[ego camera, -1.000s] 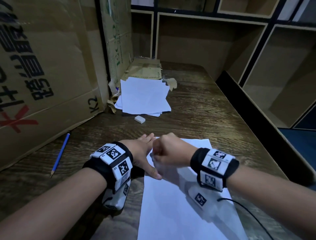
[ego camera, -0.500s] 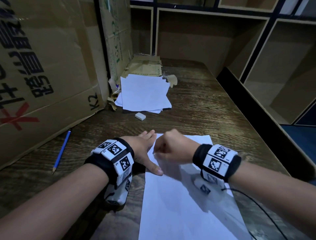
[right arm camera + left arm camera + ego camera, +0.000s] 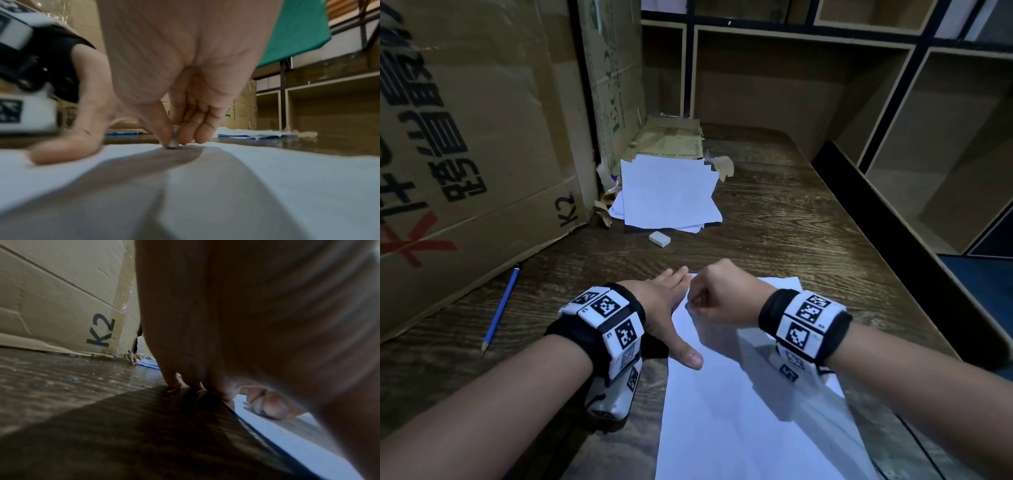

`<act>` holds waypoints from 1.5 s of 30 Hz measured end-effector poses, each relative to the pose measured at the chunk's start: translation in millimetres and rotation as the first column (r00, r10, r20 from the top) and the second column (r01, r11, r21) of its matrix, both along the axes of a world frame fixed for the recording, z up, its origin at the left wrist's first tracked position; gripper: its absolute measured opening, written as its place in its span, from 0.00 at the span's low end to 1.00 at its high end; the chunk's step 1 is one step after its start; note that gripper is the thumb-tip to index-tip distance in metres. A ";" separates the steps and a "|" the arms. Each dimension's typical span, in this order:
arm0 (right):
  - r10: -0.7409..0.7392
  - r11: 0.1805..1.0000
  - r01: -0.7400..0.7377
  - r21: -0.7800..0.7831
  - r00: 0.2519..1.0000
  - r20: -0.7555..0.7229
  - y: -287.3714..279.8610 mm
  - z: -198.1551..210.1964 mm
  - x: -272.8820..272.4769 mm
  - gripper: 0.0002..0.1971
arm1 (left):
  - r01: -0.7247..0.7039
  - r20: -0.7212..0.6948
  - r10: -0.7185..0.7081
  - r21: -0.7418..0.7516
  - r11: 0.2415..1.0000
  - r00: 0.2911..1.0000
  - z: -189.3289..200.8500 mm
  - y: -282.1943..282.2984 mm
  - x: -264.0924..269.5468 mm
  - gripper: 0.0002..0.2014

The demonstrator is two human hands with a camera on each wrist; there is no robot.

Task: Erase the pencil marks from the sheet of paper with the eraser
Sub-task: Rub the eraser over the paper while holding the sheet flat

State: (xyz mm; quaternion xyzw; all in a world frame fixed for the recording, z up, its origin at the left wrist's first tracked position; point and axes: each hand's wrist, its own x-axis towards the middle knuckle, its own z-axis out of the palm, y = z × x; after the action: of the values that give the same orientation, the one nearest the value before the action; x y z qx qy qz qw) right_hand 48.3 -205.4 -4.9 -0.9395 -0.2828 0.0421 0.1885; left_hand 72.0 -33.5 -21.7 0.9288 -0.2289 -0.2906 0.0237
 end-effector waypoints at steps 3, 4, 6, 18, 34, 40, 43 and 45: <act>0.093 0.996 -0.093 0.013 0.994 -0.056 6.3 -2.1 -18.9 0.04 | 0.017 0.018 -0.018 0.042 0.999 1.000 0.8 -3.7 -1.3 0.75; 0.107 0.994 -0.107 0.007 0.991 -0.075 5.8 -2.3 -21.4 0.04 | 0.016 0.014 -0.016 0.040 0.999 1.000 0.2 -3.7 -1.2 0.75; 0.056 0.998 -0.055 0.007 0.997 -0.049 2.0 -0.7 -12.2 0.05 | 0.003 -0.006 -0.002 0.007 1.000 1.000 -0.5 -1.6 -1.3 0.76; -0.051 0.998 0.051 -0.041 0.999 -0.002 0.8 -1.9 -5.8 0.06 | 0.006 -0.013 -0.006 0.047 0.999 1.000 2.0 -3.0 0.0 0.77; -0.127 0.991 0.127 -0.032 0.992 0.001 -17.2 0.5 2.5 0.05 | -0.006 -0.023 0.007 0.057 0.998 1.000 2.8 -2.0 -1.1 0.80; 0.027 0.992 -0.038 -0.119 0.995 -0.093 -3.7 -2.5 -21.9 0.05 | 0.015 0.002 -0.015 0.070 0.997 1.000 6.2 -6.2 -4.8 0.75; -0.139 0.986 0.140 -0.085 0.990 0.025 -26.8 2.1 6.6 0.06 | 0.002 -0.023 -0.001 0.060 0.998 1.000 8.4 -4.0 -5.6 0.76; -0.141 0.986 0.143 -0.085 0.990 0.025 -26.3 1.4 4.0 0.06 | 0.005 -0.016 -0.004 0.068 0.998 1.000 8.3 -4.7 -5.5 0.76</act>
State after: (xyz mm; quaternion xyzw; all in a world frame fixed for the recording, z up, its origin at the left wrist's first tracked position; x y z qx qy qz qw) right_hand 52.2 -231.7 -3.5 -0.9650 -0.2148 0.0321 0.1473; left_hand 66.5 -38.2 -13.4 0.9262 -0.2208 -0.3054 -0.0068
